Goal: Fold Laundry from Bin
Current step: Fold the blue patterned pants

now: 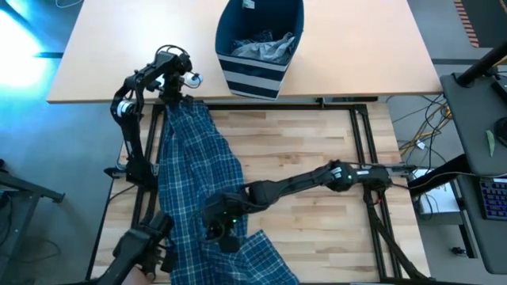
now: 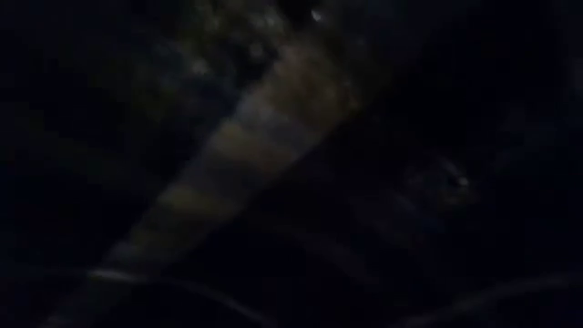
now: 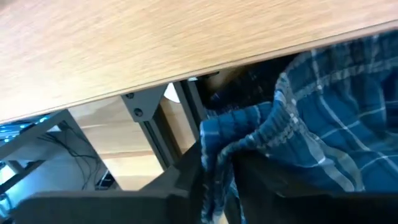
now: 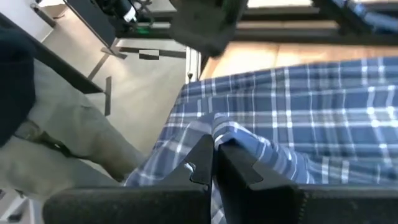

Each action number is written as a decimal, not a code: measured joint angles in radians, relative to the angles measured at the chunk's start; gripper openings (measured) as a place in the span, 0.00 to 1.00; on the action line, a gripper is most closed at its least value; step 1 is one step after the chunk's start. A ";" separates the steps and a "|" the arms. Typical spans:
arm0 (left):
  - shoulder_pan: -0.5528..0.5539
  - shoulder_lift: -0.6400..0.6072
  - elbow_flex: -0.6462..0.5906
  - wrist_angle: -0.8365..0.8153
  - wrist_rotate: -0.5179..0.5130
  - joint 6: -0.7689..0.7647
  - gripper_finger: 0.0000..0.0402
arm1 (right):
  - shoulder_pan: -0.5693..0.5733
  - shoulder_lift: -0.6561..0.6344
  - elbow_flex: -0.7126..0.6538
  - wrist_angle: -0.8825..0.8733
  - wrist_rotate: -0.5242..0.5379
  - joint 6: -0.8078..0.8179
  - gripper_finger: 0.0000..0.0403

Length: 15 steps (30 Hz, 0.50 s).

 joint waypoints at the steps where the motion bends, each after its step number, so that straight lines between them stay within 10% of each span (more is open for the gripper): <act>1: 0.000 0.000 0.006 -0.008 0.008 -0.006 0.20 | 0.000 0.002 -0.001 -0.001 0.000 0.003 0.02; 15: -0.128 -0.135 0.120 -0.172 0.058 -0.059 0.47 | -0.001 0.002 -0.002 -0.008 0.093 0.017 0.02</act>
